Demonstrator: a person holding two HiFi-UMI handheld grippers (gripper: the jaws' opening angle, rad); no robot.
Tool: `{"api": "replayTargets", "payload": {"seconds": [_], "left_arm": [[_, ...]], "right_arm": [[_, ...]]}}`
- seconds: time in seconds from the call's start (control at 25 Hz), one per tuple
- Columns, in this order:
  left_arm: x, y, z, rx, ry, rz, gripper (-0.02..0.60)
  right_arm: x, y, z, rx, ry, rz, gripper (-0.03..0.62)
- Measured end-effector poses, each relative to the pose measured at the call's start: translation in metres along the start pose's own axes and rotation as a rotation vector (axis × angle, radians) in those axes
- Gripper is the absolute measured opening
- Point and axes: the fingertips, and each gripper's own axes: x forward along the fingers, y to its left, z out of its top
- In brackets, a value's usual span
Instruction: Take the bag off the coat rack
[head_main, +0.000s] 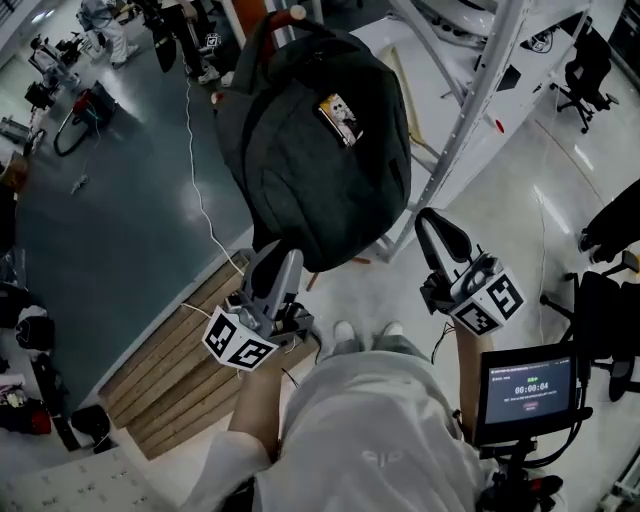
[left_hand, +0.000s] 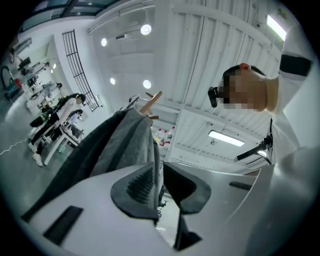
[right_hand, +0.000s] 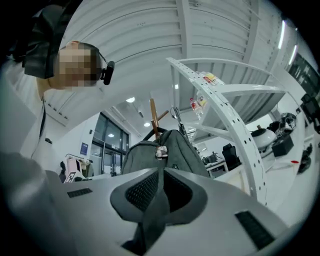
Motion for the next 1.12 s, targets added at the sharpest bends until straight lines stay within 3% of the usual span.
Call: {"api": "replayTargets", "payload": {"seconds": [0.24,0.44,0.56,0.64,0.84,0.96,1.12], "left_arm": [[0.004,0.071,0.069,0.088,-0.053,0.143,0.048],[0.042,0.098,0.139,0.257,-0.022,0.182,0.049],[0.074,0.098,0.191,0.354,0.016,0.144,0.078],[0.103,0.094,0.215,0.400,0.048,0.100,0.102],[0.188,0.106,0.244,0.502,0.195,0.015,0.175],[0.226,0.112,0.253,0.518,0.258,-0.025,0.193],[0.264,0.111,0.249,0.458,0.305,-0.119,0.207]], "right_arm": [[0.102,-0.025,0.051,-0.125,-0.028,0.138,0.017],[0.166,-0.012,0.098,-0.256,0.001,0.278,0.018],[0.201,0.018,0.126,-0.405,0.043,0.343,0.027],[0.221,0.028,0.136,-0.488,0.080,0.366,0.066],[0.262,0.022,0.146,-0.618,0.183,0.335,0.066],[0.276,0.017,0.144,-0.678,0.241,0.326,0.067],[0.291,0.010,0.136,-0.712,0.314,0.344,0.097]]}}
